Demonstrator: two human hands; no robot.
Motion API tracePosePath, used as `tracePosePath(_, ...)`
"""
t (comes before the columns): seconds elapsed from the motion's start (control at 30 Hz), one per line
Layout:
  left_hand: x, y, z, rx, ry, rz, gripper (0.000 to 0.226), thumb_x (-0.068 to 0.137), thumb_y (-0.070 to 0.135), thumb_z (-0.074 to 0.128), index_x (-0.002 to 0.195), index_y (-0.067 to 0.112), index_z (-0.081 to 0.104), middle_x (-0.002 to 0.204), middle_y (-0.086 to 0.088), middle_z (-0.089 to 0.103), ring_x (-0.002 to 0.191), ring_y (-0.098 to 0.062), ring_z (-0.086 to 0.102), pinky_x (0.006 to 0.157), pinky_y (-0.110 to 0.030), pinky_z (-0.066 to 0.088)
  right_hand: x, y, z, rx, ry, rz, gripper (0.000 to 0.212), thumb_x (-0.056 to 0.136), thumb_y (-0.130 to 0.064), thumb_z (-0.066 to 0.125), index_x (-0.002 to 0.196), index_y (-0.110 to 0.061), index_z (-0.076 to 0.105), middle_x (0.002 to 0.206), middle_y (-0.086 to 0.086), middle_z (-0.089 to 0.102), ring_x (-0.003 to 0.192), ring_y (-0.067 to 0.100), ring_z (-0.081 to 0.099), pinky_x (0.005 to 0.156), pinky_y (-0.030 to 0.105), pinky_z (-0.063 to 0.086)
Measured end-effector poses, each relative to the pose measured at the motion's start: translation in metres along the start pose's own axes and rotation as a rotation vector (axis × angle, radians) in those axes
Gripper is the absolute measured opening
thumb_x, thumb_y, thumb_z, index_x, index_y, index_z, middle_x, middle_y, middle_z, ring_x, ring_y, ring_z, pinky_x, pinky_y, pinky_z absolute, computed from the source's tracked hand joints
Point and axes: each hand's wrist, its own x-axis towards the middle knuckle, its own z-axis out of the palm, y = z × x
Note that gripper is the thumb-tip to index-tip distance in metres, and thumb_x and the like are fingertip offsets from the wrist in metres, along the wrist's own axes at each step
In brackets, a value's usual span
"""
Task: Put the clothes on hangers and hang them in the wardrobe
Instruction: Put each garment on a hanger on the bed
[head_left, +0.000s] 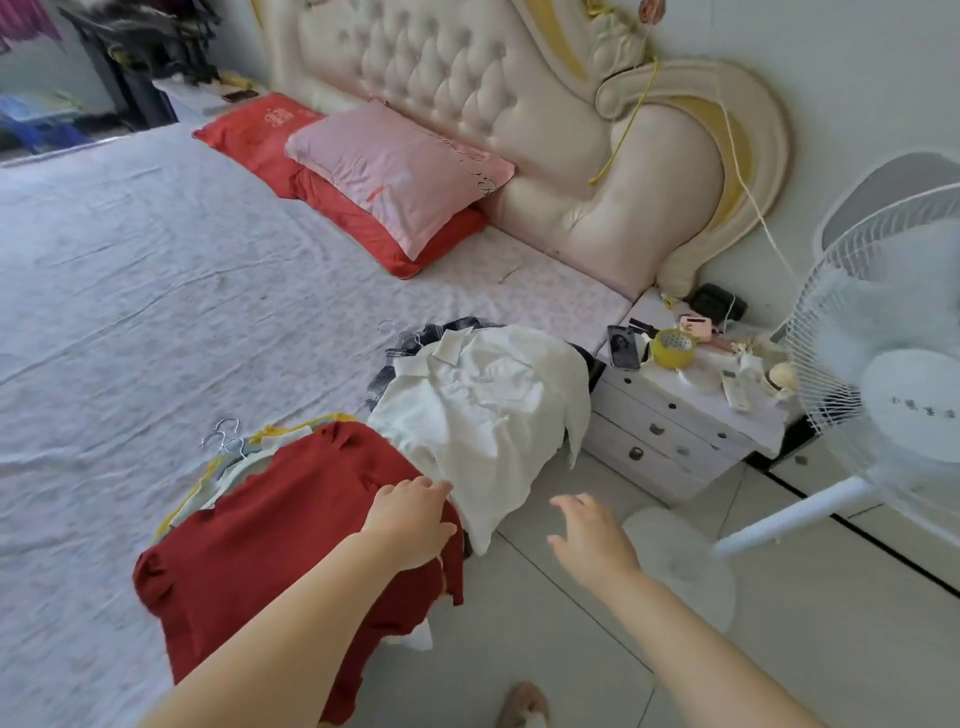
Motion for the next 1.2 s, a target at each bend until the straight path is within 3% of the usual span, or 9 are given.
tracePosePath(0.27, 0.076, 0.02, -0.03, -0.074, -0.002, -0.173, 0.055, 0.09, 0.039, 0.046, 0.141, 0.023, 0.031, 0.136, -0.002, 0.045, 0.126, -0.025, 0.042, 0.103, -0.039, 0.03, 0.123, 0.028, -0.05, -0.055, -0.099, -0.134, 0.042, 0.09, -0.02, 0.055, 0.13, -0.014, 0.047, 0.13, 0.007, 0.046, 0.121, 0.025, 0.04, 0.1, 0.03, 0.034)
tracePosePath(0.5, 0.159, -0.004, -0.044, -0.133, 0.028, -0.249, 0.054, 0.09, 0.041, 0.047, 0.139, 0.023, 0.033, 0.132, -0.002, 0.047, 0.121, -0.024, 0.045, 0.099, -0.038, 0.032, 0.232, 0.017, -0.073, -0.138, -0.132, -0.201, 0.044, 0.091, -0.022, 0.053, 0.133, -0.016, 0.043, 0.132, 0.004, 0.045, 0.121, 0.023, 0.043, 0.094, 0.032, 0.038)
tracePosePath(0.7, 0.238, -0.041, -0.058, -0.221, 0.03, -0.329, 0.052, 0.091, 0.041, 0.046, 0.138, 0.022, 0.034, 0.132, -0.002, 0.047, 0.12, -0.024, 0.045, 0.099, -0.037, 0.032, 0.329, -0.015, -0.081, -0.178, -0.218, -0.265, 0.046, 0.091, -0.021, 0.051, 0.135, -0.017, 0.041, 0.134, 0.004, 0.042, 0.124, 0.023, 0.038, 0.101, 0.032, 0.035)
tracePosePath(0.97, 0.308, -0.098, -0.063, -0.319, 0.083, -0.465, 0.052, 0.092, 0.04, 0.046, 0.139, 0.022, 0.033, 0.136, -0.001, 0.045, 0.123, -0.023, 0.043, 0.099, -0.036, 0.032, 0.443, -0.067, -0.061, -0.219, -0.293, -0.395, 0.042, 0.092, -0.021, 0.051, 0.133, -0.016, 0.043, 0.132, 0.005, 0.044, 0.123, 0.023, 0.039, 0.099, 0.033, 0.038)
tracePosePath(1.2, 0.372, -0.148, -0.029, -0.427, 0.158, -0.638, 0.052, 0.092, 0.038, 0.047, 0.14, 0.024, 0.032, 0.137, 0.0, 0.044, 0.121, -0.023, 0.045, 0.096, -0.034, 0.036, 0.555, -0.109, 0.0, -0.257, -0.35, -0.486, 0.04, 0.09, -0.02, 0.052, 0.13, -0.016, 0.047, 0.132, 0.006, 0.047, 0.123, 0.024, 0.04, 0.099, 0.034, 0.038)
